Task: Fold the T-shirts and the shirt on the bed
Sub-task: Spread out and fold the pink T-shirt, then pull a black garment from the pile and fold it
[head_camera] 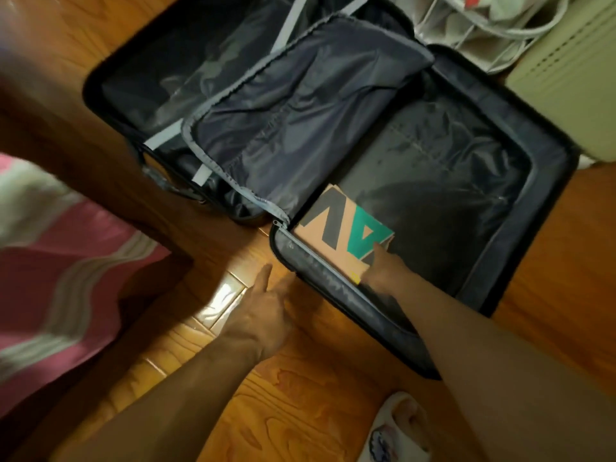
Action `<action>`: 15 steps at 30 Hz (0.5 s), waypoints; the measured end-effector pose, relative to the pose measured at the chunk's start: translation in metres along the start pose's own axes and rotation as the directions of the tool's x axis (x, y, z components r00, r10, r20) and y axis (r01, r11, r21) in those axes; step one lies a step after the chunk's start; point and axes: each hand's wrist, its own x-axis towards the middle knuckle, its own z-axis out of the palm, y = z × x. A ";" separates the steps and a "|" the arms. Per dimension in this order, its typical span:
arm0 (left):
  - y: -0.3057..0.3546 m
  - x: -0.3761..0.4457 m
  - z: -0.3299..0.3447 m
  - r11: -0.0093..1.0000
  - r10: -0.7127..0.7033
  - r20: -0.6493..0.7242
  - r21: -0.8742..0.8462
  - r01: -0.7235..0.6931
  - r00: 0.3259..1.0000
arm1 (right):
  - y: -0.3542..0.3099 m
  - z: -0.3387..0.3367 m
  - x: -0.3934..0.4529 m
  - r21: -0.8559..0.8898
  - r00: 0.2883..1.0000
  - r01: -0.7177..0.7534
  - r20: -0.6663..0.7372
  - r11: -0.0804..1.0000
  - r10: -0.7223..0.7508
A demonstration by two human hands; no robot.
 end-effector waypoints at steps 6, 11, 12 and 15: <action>0.011 -0.125 -0.082 0.986 -0.103 0.028 -0.131 0.106 0.994 | -0.063 -0.060 -0.165 -0.105 0.957 0.256 -0.114 0.961 -0.267; 0.001 -0.312 -0.178 0.927 -0.242 -0.096 -0.316 0.201 0.965 | -0.170 -0.077 -0.344 -0.190 0.864 0.477 -0.079 0.858 -0.497; -0.009 -0.355 -0.194 0.897 -0.285 -0.147 -0.389 0.209 0.947 | -0.198 -0.073 -0.381 -0.199 0.834 0.530 -0.054 0.824 -0.549; -0.051 -0.482 -0.232 0.812 -0.406 -0.311 -0.553 0.184 0.859 | -0.282 -0.046 -0.485 -0.147 0.705 0.707 0.069 0.692 -0.706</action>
